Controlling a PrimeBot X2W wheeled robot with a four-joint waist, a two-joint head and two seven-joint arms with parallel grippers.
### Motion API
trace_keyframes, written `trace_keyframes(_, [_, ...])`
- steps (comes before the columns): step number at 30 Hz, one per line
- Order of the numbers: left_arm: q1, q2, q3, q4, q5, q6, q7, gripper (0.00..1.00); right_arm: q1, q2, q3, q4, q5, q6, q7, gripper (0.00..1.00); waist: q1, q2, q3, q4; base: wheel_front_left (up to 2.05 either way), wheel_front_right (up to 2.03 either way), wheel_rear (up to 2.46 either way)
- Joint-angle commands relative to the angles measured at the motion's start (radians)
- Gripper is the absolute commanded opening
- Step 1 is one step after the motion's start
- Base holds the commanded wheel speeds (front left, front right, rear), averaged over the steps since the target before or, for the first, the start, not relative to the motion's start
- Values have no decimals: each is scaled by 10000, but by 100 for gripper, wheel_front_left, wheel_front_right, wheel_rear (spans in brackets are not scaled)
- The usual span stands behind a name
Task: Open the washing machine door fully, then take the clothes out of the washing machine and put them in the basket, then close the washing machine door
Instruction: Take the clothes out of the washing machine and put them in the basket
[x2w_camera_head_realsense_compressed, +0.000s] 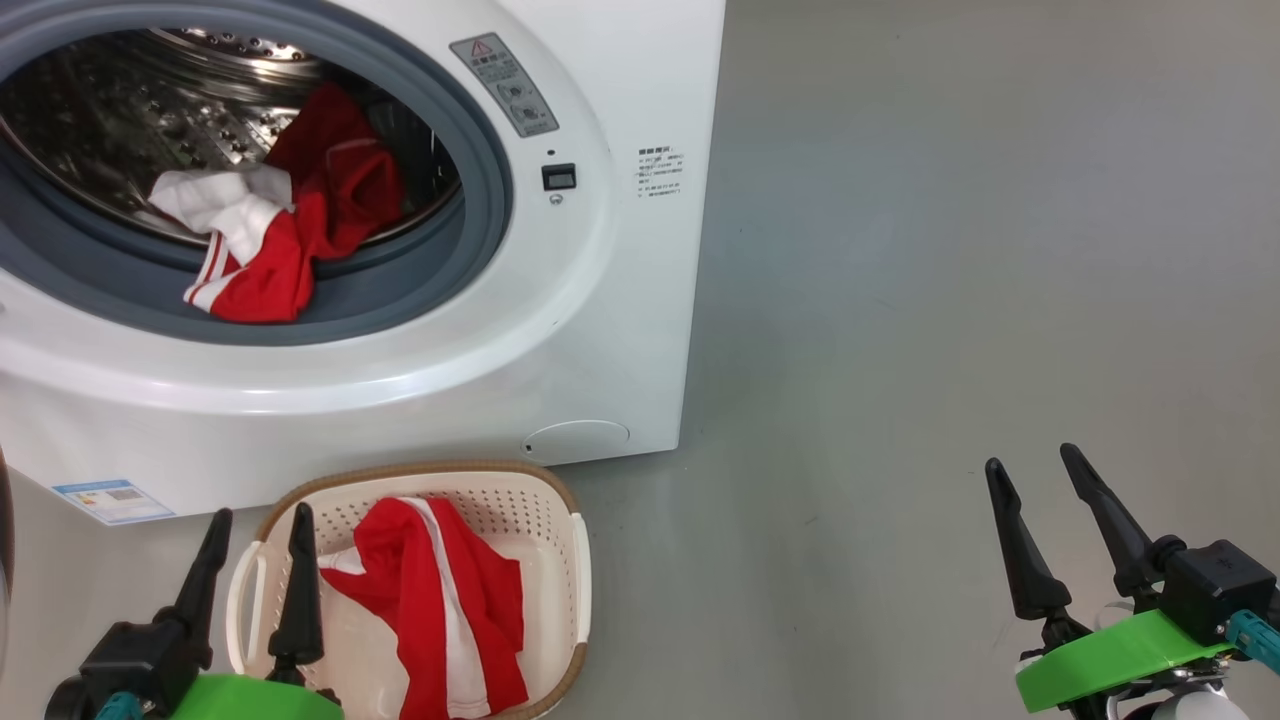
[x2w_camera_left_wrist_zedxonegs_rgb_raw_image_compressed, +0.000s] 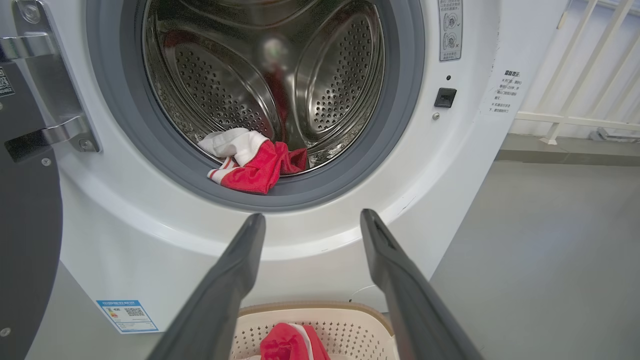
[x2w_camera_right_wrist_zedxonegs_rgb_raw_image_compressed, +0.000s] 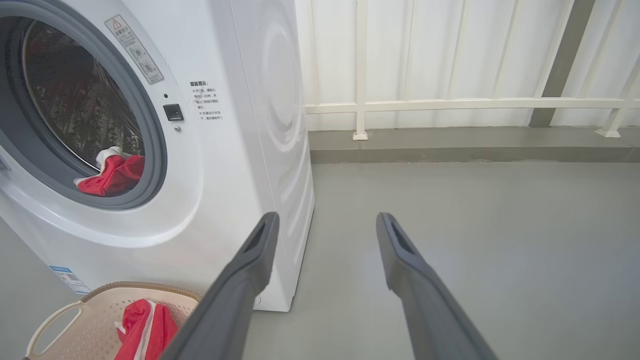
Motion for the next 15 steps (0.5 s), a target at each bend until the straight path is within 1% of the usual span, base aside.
trace_keyframes(1, [-101, 129, 351, -279, 42, -30, -80, 100, 22, -131, 212, -253, 4, 16, -48, 100, 0, 0, -9, -5, 0, 0, 0])
trace_keyframes(11, [-106, 88, 371, -356, 20, -30, -80, 100, 3, -120, 199, -273, -4, 16, -48, 100, 0, 0, -34, 8, 0, 0, 0])
trace_keyframes(15, [-193, 72, 284, -121, -130, -30, -80, 100, 6, -118, 214, -270, 9, 16, -48, 100, 0, 0, -24, 22, 0, 0, 0])
